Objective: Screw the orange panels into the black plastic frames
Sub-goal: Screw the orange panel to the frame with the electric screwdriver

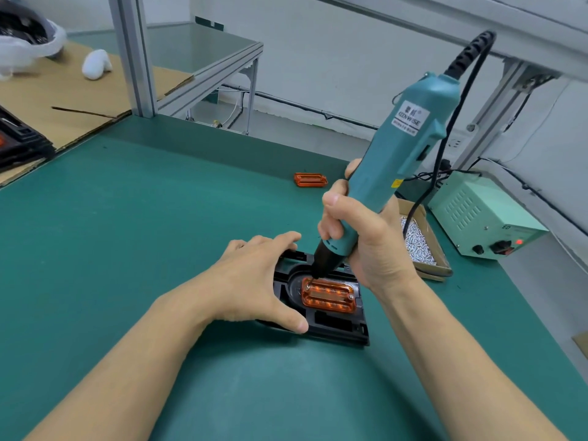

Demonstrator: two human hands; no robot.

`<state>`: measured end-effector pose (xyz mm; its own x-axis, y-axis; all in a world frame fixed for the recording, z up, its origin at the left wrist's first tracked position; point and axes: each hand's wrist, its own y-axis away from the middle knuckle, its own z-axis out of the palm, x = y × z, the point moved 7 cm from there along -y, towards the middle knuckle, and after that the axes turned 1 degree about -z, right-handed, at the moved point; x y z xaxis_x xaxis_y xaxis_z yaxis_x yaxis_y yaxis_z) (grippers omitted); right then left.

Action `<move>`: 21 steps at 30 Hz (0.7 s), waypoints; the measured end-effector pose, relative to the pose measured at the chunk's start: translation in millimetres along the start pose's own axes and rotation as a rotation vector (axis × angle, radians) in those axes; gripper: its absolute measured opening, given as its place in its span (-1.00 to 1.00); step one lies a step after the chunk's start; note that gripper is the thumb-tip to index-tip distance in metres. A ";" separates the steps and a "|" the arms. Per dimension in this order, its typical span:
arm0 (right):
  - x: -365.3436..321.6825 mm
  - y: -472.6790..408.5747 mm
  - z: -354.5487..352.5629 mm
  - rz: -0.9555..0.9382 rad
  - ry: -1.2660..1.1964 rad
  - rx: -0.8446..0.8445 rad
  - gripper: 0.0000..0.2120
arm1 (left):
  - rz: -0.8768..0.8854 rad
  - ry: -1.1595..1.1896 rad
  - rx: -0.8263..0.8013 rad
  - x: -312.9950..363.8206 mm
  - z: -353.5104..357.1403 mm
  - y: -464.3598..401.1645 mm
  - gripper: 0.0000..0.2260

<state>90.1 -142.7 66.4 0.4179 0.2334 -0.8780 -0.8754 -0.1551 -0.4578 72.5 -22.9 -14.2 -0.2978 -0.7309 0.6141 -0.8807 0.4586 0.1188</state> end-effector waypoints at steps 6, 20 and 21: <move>-0.9 0.1 7.3 0.012 0.006 -0.106 -0.78 | 0.033 -0.027 0.012 4.0 -2.1 0.5 0.04; 0.4 0.5 8.1 0.021 0.031 -0.119 -0.76 | 0.009 -0.032 0.019 5.6 -4.8 2.9 0.03; 0.5 0.8 7.9 0.024 0.032 -0.121 -0.75 | 0.007 -0.034 0.020 5.0 -4.7 2.7 0.03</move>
<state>87.6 -135.1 66.7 0.4068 0.1978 -0.8918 -0.8503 -0.2750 -0.4488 70.4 -23.0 -7.2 -0.3164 -0.7446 0.5877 -0.8855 0.4541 0.0986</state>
